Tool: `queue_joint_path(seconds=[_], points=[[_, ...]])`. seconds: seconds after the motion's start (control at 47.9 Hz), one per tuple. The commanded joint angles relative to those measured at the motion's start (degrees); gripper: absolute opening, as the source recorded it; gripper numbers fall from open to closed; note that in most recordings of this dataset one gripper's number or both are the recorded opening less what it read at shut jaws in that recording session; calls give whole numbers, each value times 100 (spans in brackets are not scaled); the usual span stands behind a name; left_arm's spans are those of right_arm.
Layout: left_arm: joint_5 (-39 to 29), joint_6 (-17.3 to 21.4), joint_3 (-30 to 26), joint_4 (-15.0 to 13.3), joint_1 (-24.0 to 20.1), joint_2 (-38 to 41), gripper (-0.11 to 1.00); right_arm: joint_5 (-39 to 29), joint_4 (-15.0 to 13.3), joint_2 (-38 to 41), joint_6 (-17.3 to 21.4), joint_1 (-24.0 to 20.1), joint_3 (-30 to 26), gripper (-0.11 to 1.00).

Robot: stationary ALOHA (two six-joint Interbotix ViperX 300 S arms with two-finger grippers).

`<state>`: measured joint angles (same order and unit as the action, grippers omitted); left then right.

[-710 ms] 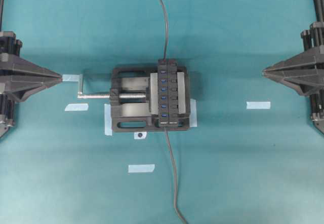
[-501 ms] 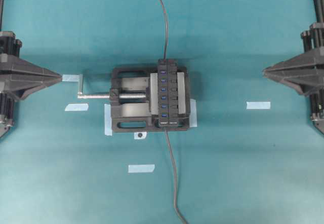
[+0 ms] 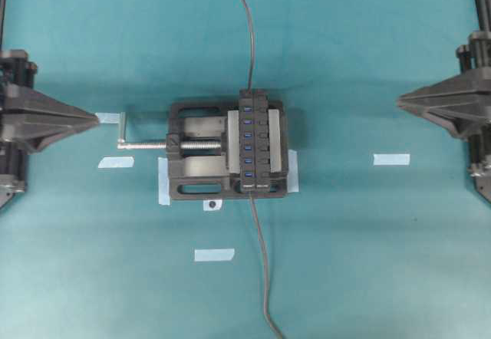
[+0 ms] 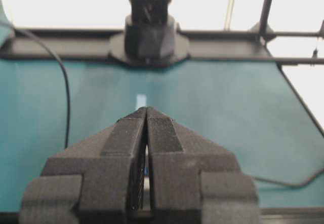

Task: Insert the USB into the second port from the front of the fixed hub.
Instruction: 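Move the right gripper from rest toward the black USB cable plug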

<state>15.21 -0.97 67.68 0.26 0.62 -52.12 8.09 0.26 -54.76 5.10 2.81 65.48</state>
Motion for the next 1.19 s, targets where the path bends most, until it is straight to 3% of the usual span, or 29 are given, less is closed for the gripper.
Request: queue_joint_path(seconds=[0.0, 0.23, 0.647, 0.793, 1.169], points=[[-53, -9, -211, 9, 35, 158, 0, -448, 9, 141, 53, 44, -299, 1], [-123, -141, -220, 9, 26, 360, 0, -1468, 35, 510, 158, 220, -694, 1], [-1116, -176, -343, 0, 26, 703, 0, -2048, -18, 1538, 149, 571, -1239, 1], [-1160, -176, -369, 9, 35, 773, 0, -2417, -123, 1819, 123, 659, -1485, 1], [-1230, -246, -404, 9, 26, 940, 0, -2584, -308, 2496, 97, 896, -1837, 1]])
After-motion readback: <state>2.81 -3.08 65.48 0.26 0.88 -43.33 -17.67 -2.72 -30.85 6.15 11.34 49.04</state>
